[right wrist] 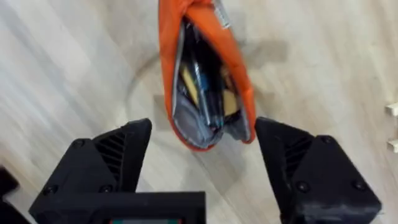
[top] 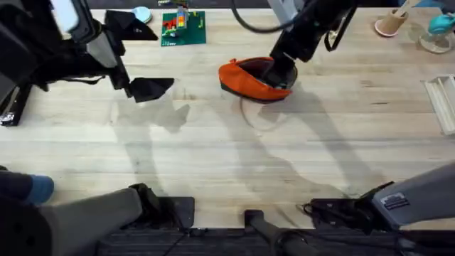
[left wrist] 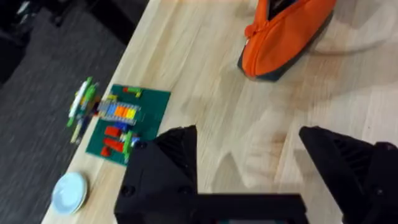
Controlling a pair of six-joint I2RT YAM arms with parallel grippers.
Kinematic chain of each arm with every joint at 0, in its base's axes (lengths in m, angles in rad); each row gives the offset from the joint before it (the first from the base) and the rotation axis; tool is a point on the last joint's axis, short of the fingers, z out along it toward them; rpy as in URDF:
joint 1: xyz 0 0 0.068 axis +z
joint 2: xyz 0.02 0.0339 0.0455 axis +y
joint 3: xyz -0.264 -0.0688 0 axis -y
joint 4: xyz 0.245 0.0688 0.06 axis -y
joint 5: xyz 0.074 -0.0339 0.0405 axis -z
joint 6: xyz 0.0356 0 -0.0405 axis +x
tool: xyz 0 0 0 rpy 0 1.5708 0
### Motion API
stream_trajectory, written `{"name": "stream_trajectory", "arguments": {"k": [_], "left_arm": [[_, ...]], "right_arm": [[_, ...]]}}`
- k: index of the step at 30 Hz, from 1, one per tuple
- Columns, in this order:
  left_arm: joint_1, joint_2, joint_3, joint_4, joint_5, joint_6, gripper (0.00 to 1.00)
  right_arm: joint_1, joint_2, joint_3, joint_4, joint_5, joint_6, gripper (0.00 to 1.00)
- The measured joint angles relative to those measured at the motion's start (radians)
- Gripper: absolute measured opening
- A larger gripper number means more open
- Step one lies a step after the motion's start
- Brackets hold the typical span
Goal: Unzip the bag, pick up the pens from the table one at a time and place them inside, then zip the bag closed.
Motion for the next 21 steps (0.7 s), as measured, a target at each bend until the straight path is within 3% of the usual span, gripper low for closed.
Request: {"name": "stream_trajectory", "arguments": {"k": [11,21], "left_arm": [[-0.059,0.171,0.0,0.101,0.092,0.0,0.994],[-0.071,0.204,0.0,0.103,0.114,0.0,0.993]], "right_arm": [[0.0,0.0,0.207,0.008,-0.004,0.221,0.996],[0.0,-0.005,0.222,-0.029,-0.024,0.257,0.996]]}}
